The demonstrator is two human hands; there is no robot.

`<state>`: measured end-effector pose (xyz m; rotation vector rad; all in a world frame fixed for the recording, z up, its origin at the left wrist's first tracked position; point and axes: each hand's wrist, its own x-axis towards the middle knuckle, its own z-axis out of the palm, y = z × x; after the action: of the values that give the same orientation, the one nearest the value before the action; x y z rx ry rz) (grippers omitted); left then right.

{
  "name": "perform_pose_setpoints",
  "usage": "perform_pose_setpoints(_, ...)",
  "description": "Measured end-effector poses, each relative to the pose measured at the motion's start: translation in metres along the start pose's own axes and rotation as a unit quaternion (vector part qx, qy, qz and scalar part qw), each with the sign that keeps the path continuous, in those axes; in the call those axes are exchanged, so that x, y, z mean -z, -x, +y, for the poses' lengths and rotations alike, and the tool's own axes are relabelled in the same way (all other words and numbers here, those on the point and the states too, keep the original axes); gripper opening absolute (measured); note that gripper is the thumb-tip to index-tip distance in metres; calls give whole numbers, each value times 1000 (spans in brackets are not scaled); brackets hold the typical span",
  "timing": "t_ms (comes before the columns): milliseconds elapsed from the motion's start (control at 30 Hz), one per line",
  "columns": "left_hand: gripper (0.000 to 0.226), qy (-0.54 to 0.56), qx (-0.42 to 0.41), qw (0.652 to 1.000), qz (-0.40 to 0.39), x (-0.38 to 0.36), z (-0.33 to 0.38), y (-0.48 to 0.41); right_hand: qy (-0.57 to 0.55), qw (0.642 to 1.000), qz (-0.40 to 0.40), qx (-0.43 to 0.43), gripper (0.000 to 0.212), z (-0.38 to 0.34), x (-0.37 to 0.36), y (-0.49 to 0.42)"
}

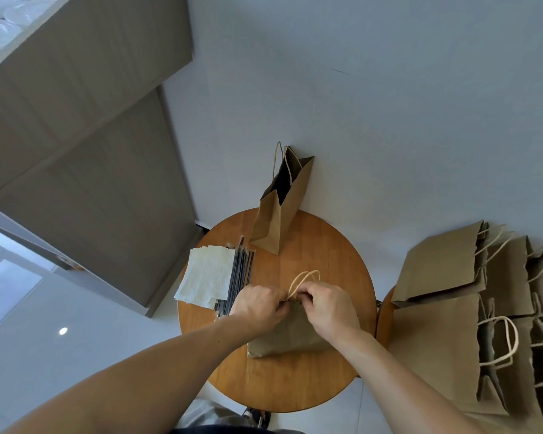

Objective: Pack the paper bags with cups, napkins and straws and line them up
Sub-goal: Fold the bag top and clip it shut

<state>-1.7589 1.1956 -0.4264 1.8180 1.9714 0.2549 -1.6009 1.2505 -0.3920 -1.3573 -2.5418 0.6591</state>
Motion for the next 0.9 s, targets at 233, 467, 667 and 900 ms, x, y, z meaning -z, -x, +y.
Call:
perform_pose_setpoints(233,25,1,-27,1000,7,5,1,3,29,999,7,40,15,1,1,1)
perform_pose_setpoints(467,26,24,-16,1000,10,1,-2,3,84,994,-31,56,22,0,-2,2)
perform_pose_setpoints(667,29,20,8,1000,-12,-5,-1,3,116,991,-52,35,20,-1,-8,5)
perform_pose_setpoints(900,32,23,33,999,-15,-7,-2,7,145,985,-72,51,20,-6,-7,1)
